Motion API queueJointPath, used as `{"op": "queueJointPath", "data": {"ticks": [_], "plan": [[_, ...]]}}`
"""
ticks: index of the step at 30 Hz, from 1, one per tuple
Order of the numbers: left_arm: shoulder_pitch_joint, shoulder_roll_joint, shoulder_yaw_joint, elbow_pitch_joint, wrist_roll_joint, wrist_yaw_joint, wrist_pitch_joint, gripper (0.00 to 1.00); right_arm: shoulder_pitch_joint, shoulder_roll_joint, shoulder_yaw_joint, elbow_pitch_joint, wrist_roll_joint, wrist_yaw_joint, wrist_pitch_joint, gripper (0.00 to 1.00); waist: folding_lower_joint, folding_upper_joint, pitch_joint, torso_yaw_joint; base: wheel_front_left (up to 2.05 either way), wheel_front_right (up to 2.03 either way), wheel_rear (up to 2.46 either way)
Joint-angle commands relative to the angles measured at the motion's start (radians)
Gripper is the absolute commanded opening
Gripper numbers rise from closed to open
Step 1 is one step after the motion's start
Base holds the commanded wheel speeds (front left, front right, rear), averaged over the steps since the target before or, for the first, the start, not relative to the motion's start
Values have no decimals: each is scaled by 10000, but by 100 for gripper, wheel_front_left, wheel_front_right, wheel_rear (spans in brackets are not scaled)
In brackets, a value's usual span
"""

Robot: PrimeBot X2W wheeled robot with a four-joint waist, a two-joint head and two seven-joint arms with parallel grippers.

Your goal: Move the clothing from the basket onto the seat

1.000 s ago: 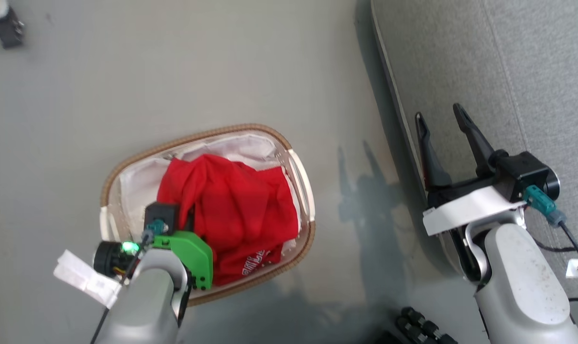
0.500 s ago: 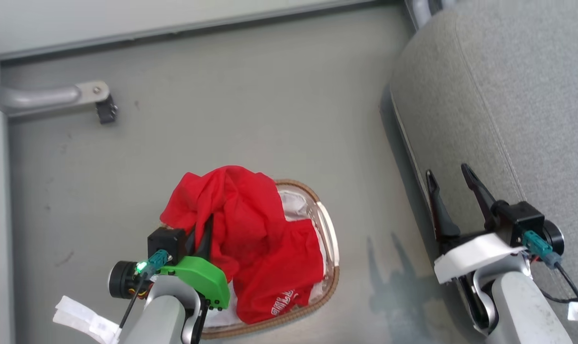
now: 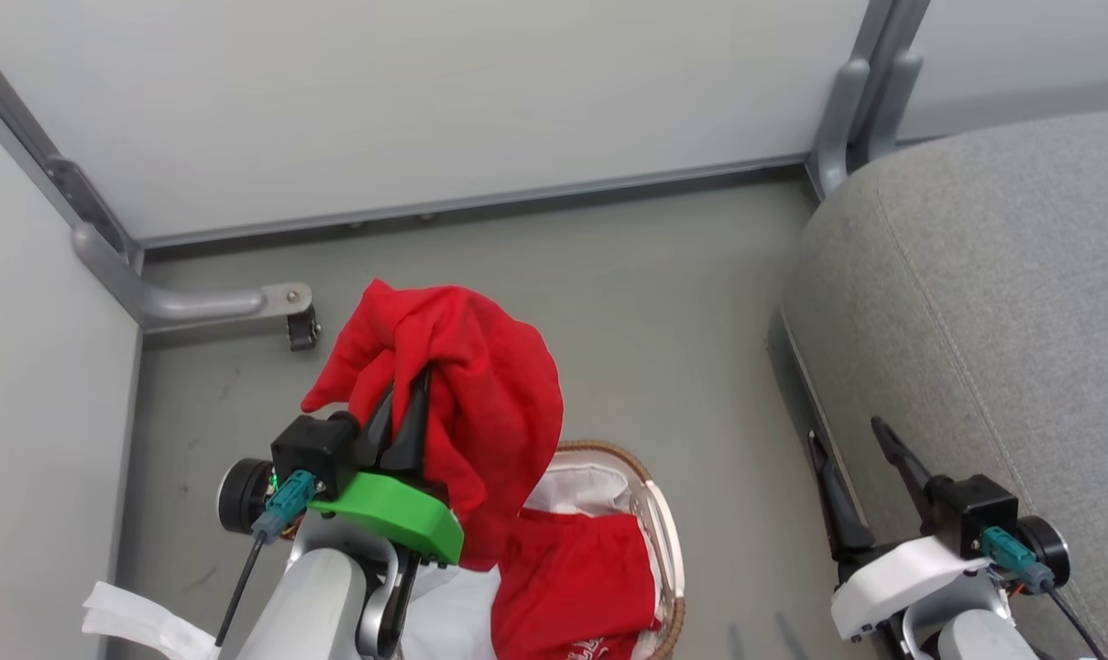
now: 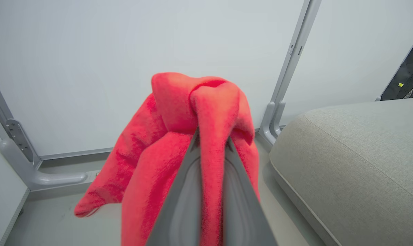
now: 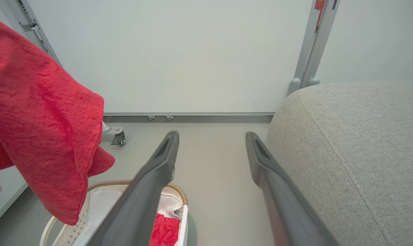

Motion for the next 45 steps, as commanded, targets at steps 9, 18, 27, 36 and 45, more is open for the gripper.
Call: {"op": "queueJointPath", "data": {"ticks": [9, 18, 27, 36, 45], "plan": [[-383, 11, -593, -1072, -390, 15, -6, 0, 179, -133, 1705, -96, 238, -7, -47, 100, 1, 0, -708, 356, 0, 0, 0], [-711, 12, -1598, -1318, -865, 137, -6, 0, -1377, -347, 4557, -244, 798, -7, -47, 100, 1, 0, -654, 581, 0, 0, 0], [-947, 13, -2939, -1428, -1499, 323, -7, 0, -2660, -75, 4785, 689, 21, -7, -47, 100, 1, 0, -598, 1114, 0, 0, 0], [-977, 12, -3768, -1471, -2052, 391, -7, 0, -2611, -9, 4479, 1208, 380, -7, -47, 0, 1, 0, -598, 1514, 0, 0, 0], [-674, 13, -3422, -1363, -1700, 449, -7, 100, -1994, -21, 3489, 859, 830, -8, -47, 0, 1, 0, -527, 900, 0, 0, 0]]}}
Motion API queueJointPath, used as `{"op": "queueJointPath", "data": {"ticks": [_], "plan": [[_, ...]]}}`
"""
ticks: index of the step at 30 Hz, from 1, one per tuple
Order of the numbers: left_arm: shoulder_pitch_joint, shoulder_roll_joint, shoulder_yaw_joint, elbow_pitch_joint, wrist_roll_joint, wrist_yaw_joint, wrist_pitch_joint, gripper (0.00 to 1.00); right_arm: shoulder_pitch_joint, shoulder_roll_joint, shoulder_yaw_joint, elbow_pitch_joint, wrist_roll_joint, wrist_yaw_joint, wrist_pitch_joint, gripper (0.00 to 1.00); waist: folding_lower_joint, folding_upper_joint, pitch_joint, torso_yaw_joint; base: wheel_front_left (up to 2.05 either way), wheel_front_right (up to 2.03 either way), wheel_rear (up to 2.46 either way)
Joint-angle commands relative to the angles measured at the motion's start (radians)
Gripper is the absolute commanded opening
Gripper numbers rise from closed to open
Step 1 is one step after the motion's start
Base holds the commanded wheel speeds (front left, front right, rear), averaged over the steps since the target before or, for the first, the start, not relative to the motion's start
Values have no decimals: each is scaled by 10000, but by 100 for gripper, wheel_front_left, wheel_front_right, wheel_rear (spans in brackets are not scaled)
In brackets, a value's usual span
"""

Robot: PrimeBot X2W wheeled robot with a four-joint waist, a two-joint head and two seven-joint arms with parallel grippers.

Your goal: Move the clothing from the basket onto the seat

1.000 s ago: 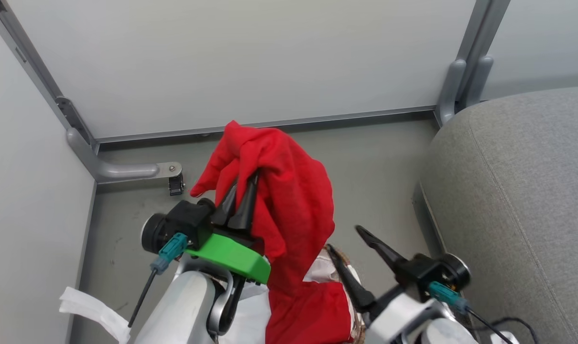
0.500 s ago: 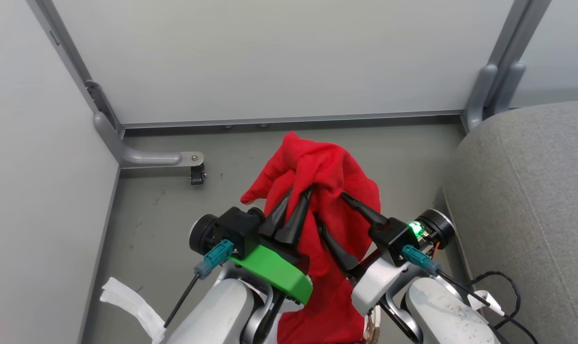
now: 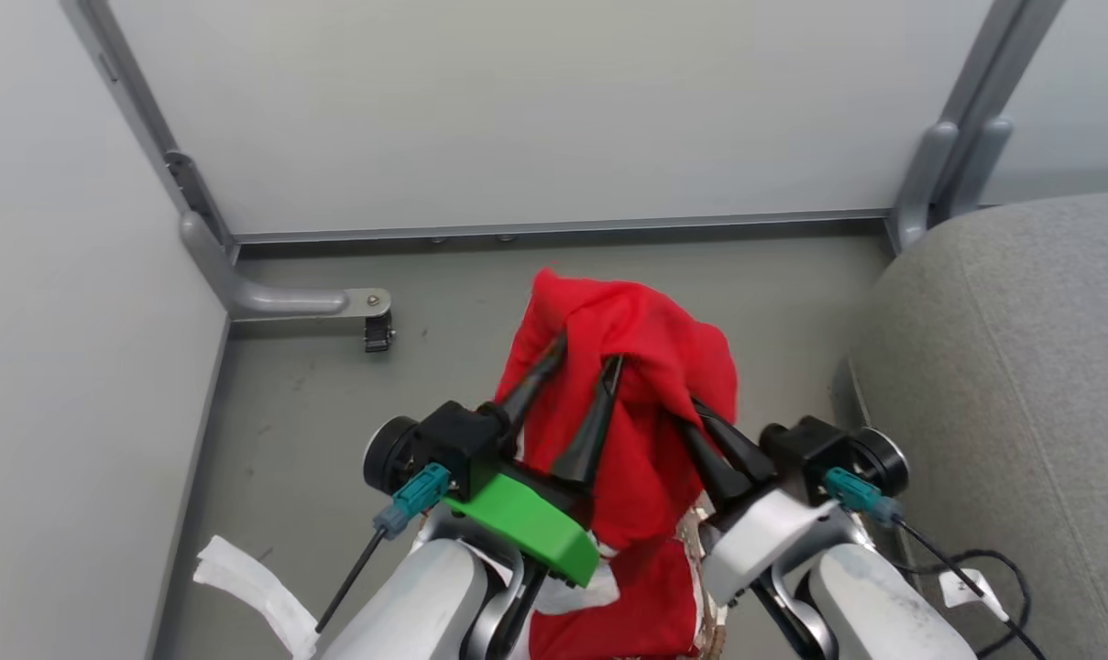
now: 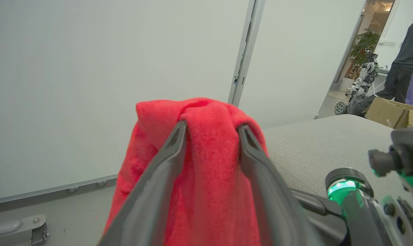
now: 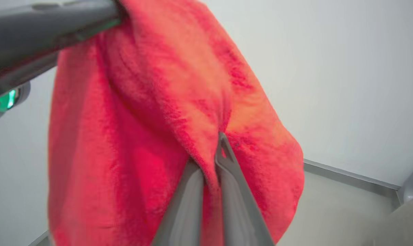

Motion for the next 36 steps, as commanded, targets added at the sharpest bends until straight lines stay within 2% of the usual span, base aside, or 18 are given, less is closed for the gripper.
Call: {"op": "queueJointPath", "data": {"ticks": [1, 14, 20, 24, 28, 32, 36], "plan": [[164, 22, 83, 54, 113, -36, -7, 100, 243, -62, -226, -77, 79, -7, -45, 0, 0, 0, 50, -437, 0, 0, 0], [652, 24, 877, 358, 541, -303, -4, 100, 1153, -49, -1551, -989, 379, -7, -46, 0, 0, 0, 412, -3665, 0, 0, 0], [628, 27, 937, 464, 653, -415, -4, 100, 1322, -48, -2036, -1226, 331, -7, -47, 0, 0, 0, 620, -4841, 0, 0, 0], [564, 34, 899, 541, 715, -474, -4, 100, 1284, -42, -2454, -1394, 193, -7, -46, 0, 0, 0, 776, -5280, 0, 0, 0], [419, 38, 848, 622, 843, -514, -4, 100, 860, -103, -2817, -1512, -104, -7, -47, 0, 0, 0, 1061, -5434, 0, 0, 0], [211, 39, 804, 824, 1073, -563, -4, 100, 50, -564, -3085, -1532, -322, -7, -47, 0, 0, 0, 1576, -5343, 0, 0, 0], [-87, 42, 773, 1082, 1353, -652, -4, 100, -1253, -1300, -3573, -1469, -488, -7, -47, 0, 0, 0, 2364, -5083, 0, 0, 0]]}}
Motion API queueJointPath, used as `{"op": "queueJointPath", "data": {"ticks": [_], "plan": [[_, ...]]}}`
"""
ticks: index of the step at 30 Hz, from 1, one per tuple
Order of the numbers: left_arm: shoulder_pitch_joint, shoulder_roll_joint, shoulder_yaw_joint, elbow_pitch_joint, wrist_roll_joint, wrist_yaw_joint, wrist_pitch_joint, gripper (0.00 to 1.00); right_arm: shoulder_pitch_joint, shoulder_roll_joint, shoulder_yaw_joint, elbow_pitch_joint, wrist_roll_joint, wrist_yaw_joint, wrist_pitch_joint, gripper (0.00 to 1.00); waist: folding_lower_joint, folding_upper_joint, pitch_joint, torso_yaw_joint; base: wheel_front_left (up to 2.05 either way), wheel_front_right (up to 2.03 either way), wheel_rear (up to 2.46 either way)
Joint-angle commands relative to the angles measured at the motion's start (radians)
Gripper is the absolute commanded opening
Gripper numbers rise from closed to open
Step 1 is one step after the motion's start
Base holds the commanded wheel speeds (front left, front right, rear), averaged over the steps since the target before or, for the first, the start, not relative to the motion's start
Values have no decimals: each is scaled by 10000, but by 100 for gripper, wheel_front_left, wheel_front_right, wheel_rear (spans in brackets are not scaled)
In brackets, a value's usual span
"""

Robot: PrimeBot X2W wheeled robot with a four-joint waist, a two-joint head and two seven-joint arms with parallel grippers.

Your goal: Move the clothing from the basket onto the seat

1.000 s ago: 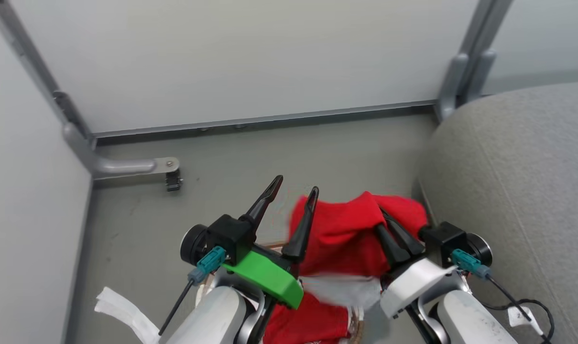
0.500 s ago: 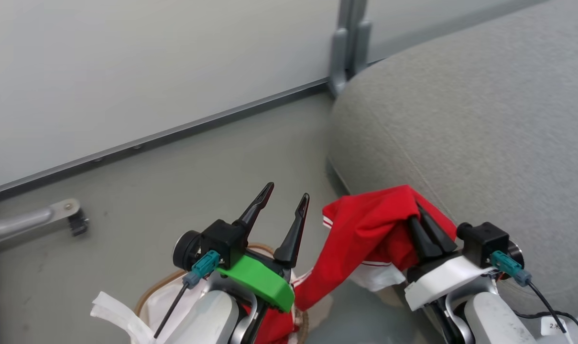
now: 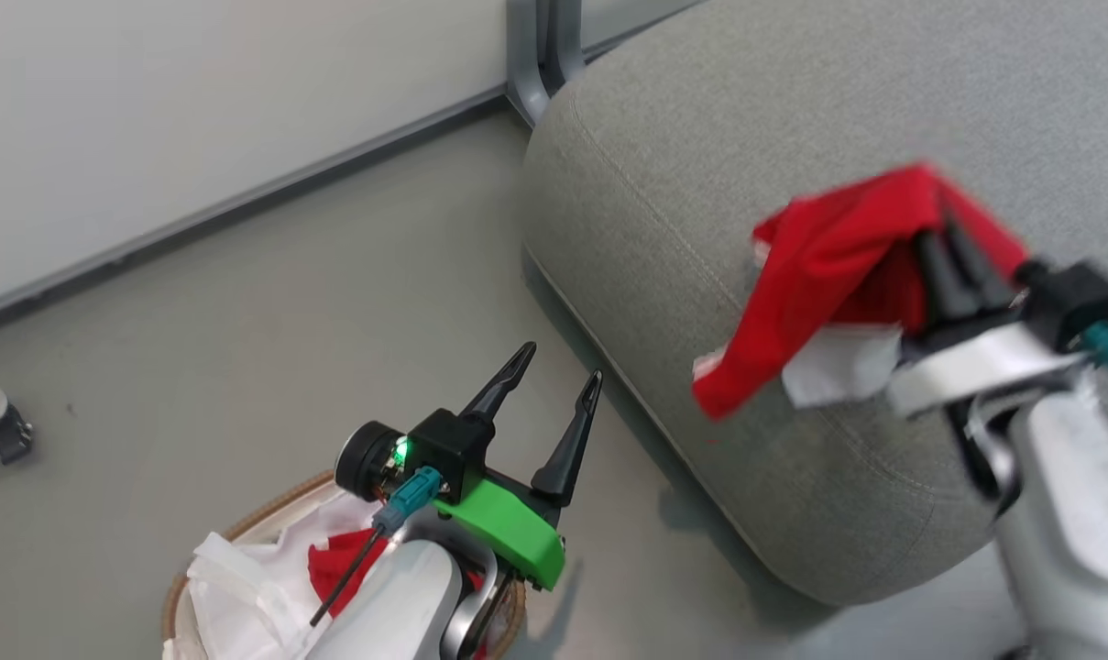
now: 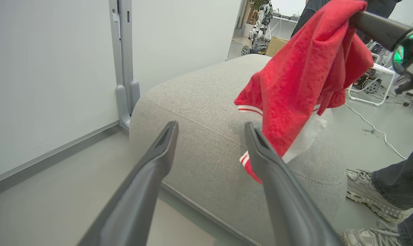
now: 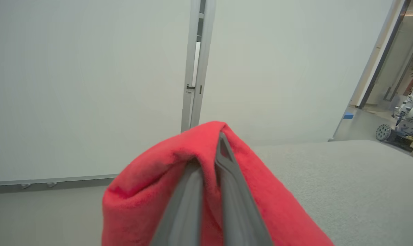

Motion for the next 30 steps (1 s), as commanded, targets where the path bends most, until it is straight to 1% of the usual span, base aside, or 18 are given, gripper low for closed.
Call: {"op": "queueJointPath", "data": {"ticks": [1, 5, 11, 12, 14, 18, 22, 25, 30], "plan": [[-276, 64, 47, 84, 149, -42, 0, 100, -574, -255, -183, 12, -128, -7, -49, 0, 0, -1, 1085, 318, 0, 0, 0], [-604, 88, 87, 304, 494, -127, 0, 100, -2058, -990, -868, 386, -272, -7, -49, 0, 0, -1, 1941, 645, 0, 0, 0], [-1233, 280, 149, 322, 881, -179, 0, 100, -4216, -1943, -1607, 1572, -696, -7, -47, 0, 0, -1, 3278, 1199, 0, 0, 0], [-1319, 318, 178, 320, 930, -180, 0, 100, -4477, -2036, -1667, 1758, -802, -7, -49, 0, 0, -1, 3427, 1270, 0, 0, 0], [-1610, 369, 178, 262, 1032, -196, 0, 100, -5219, -2299, -2145, 2524, -1084, -8, -47, 0, 0, -1, 3989, 1589, 0, 0, 0], [-1893, 439, 114, 227, 1081, -200, 0, 100, -5807, -2535, -2792, 3373, -1504, -8, -47, 0, 0, -1, 4557, 2038, 0, 0, 0], [-2079, 485, 253, 163, 1041, -204, 0, 100, -5802, -2529, -3430, 4041, -1981, -8, -47, 0, 0, -1, 5023, 2438, 0, 0, 0], [-2097, 520, 503, 94, 1068, -203, 0, 100, -5566, -2358, -3995, 4443, -2344, -8, -47, 0, 0, -1, 5246, 2611, 0, 0, 0], [-1931, 557, 518, 129, 1121, -205, 0, 100, -4839, -1903, -5102, 4916, -2803, -8, -47, 0, 0, -1, 5212, 2774, 0, 0, 0]]}}
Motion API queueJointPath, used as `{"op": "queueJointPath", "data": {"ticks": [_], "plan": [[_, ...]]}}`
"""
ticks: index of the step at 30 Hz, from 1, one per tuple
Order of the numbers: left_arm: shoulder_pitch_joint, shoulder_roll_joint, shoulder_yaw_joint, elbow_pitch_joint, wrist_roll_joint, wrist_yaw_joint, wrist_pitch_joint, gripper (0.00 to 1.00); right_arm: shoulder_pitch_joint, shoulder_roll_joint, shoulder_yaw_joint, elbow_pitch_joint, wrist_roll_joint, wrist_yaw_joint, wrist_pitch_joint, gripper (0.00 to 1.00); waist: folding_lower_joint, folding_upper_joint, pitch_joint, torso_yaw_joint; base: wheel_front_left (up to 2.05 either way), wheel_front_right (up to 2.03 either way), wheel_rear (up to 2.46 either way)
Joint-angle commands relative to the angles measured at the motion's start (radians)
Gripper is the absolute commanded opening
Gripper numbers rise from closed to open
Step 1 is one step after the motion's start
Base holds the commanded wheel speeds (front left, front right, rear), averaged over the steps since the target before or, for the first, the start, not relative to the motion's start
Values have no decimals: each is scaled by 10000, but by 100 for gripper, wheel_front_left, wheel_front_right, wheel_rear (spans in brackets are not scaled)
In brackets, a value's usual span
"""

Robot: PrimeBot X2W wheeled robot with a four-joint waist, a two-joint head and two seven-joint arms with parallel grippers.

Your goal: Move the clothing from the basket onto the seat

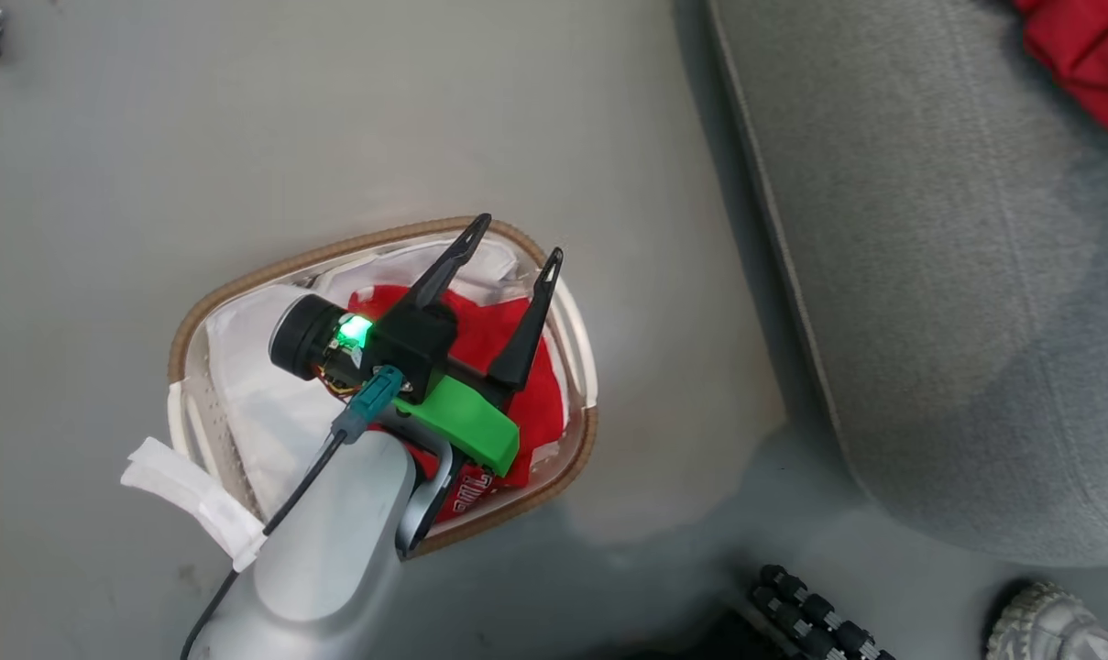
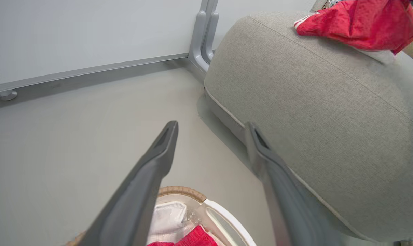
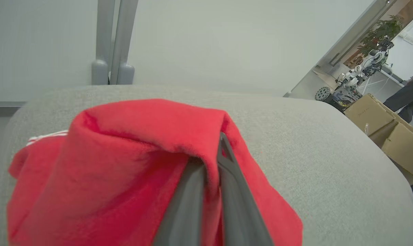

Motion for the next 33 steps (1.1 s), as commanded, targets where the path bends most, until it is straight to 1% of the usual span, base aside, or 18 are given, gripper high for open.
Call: {"op": "queueJointPath", "data": {"ticks": [1, 2, 3, 4, 11, 15, 20, 25, 33], "plan": [[-10, 62, 190, -40, -33, -32, 0, 100, 268, 48, -83, -7, -106, -9, -46, 13, -2, -1, 238, 392, 0, 0, 0], [69, 37, 392, -104, -107, -31, 0, 100, 519, 140, -134, -94, -147, -9, -46, 47, -2, -1, 152, 389, 0, 0, 0], [148, 21, 506, -121, -103, -32, 0, 100, 723, 197, -202, -193, -125, -10, -46, 89, -2, -1, 74, 384, 0, 0, 0], [243, -3, 599, -126, -79, -32, 0, 100, 1001, 266, -236, -283, -64, -10, -46, 100, -2, -1, -23, 368, 0, 0, 0], [696, -53, 1013, 68, -105, -32, 0, 100, 2647, 628, -234, -1036, 342, -10, -47, 100, -2, -1, -1020, 312, 0, 0, 0], [1038, -171, 1449, 154, -117, -32, 0, 100, 3509, 922, 12, -1580, 682, -10, -46, 100, -2, -1, -1713, 405, 0, 0, 0], [1590, -297, 2200, 189, 7, 28, 0, 100, 4364, 1355, 650, -2498, 1200, -9, -46, 100, -2, -1, -2595, 695, 0, 0, 0], [2190, -355, 3137, 53, 212, 179, 1, 100, 4815, 1860, 1438, -3334, 1775, -9, -47, 100, -2, -1, -3279, 1080, 0, 0, 0], [2969, -428, 4474, -81, 502, 331, 1, 100, 5295, 2506, 2761, -3895, 2324, -9, -46, 100, -2, -1, -4119, 1759, 0, 0, 0]]}}
